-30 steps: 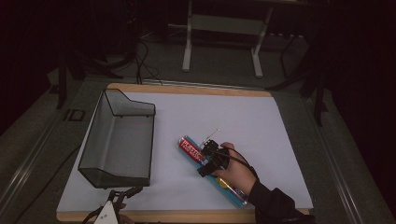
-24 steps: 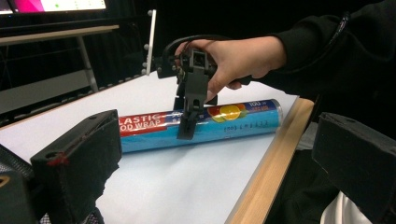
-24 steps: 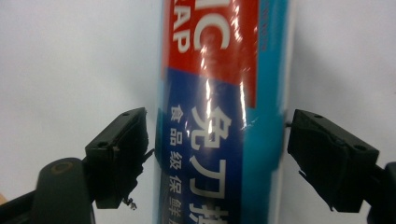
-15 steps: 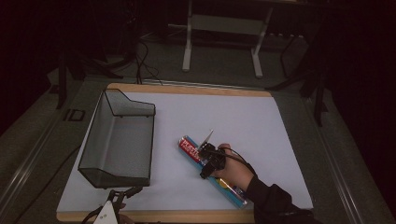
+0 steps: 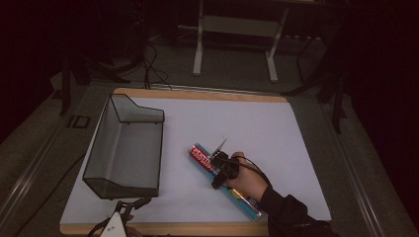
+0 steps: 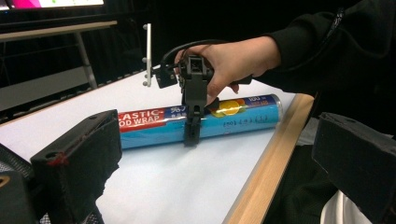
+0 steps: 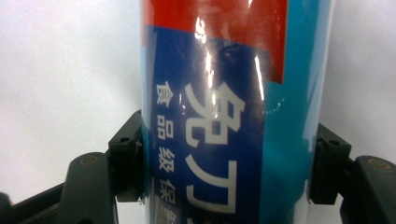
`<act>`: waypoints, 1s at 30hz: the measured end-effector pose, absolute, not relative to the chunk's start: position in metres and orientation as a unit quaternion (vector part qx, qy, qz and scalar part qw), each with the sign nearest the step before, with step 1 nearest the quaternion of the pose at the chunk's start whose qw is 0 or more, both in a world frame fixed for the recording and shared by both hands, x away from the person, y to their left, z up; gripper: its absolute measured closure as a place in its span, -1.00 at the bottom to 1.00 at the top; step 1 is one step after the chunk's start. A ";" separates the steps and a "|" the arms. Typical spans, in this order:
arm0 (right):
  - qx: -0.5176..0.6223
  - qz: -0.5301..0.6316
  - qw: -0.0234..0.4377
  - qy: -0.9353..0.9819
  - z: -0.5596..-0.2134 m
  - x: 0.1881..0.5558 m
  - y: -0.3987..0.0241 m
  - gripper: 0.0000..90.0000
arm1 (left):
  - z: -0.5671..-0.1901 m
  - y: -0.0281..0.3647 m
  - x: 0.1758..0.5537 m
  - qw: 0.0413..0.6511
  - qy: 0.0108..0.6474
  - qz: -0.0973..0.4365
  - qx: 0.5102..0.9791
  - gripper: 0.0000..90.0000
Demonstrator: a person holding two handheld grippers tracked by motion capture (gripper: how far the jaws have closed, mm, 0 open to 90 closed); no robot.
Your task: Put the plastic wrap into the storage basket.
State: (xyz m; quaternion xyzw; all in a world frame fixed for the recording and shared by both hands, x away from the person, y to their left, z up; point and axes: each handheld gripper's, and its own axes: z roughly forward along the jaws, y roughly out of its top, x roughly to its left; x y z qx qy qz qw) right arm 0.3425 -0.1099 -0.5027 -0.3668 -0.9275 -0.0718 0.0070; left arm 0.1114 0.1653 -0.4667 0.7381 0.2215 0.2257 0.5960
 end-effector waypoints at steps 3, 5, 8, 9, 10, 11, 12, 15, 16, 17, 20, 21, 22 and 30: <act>-0.364 -0.076 0.005 -0.928 -0.502 0.340 -0.110 -0.30 | -0.467 0.165 0.112 0.596 0.223 0.226 0.738 -0.95; -0.364 -0.084 0.002 -0.928 -0.499 0.340 -0.110 -0.30 | -0.467 0.166 0.112 0.594 0.222 0.226 0.739 -0.95; -0.369 -0.094 0.002 -0.925 -0.492 0.342 -0.111 -0.30 | -0.467 0.166 0.112 0.594 0.222 0.227 0.739 -0.95; -0.370 -0.099 0.000 -0.924 -0.489 0.342 -0.112 -0.30 | -0.467 0.166 0.112 0.594 0.222 0.227 0.739 -0.95; -0.372 -0.104 -0.002 -0.922 -0.485 0.343 -0.112 -0.30 | -0.467 0.166 0.112 0.594 0.222 0.227 0.739 -0.95; -0.372 -0.107 0.000 -0.922 -0.482 0.344 -0.112 -0.30 | -0.467 0.166 0.112 0.594 0.222 0.227 0.740 -0.95; -0.373 -0.118 -0.004 -0.920 -0.479 0.345 -0.113 -0.30 | -0.467 0.166 0.112 0.594 0.222 0.227 0.739 -0.95; -0.375 -0.129 -0.012 -0.918 -0.471 0.346 -0.113 -0.30 | -0.467 0.166 0.112 0.594 0.222 0.228 0.739 -0.95; -0.378 -0.134 -0.012 -0.916 -0.468 0.347 -0.114 -0.30 | -0.467 0.166 0.112 0.594 0.222 0.228 0.739 -0.95; -0.378 -0.142 -0.011 -0.915 -0.463 0.349 -0.115 -0.30 | -0.467 0.166 0.111 0.594 0.222 0.228 0.739 -0.95; -0.377 -0.158 -0.026 -0.912 -0.452 0.350 -0.115 -0.30 | -0.467 0.165 0.111 0.594 0.223 0.228 0.739 -0.95; -0.379 -0.162 -0.025 -0.911 -0.449 0.351 -0.115 -0.30 | -0.467 0.165 0.111 0.594 0.222 0.228 0.739 -0.95; -0.380 -0.167 -0.022 -0.910 -0.446 0.353 -0.115 -0.30 | -0.467 0.165 0.111 0.593 0.222 0.229 0.739 -0.95; -0.387 -0.206 -0.031 -0.898 -0.421 0.357 -0.110 -0.30 | -0.467 0.165 0.111 0.594 0.222 0.229 0.739 -0.95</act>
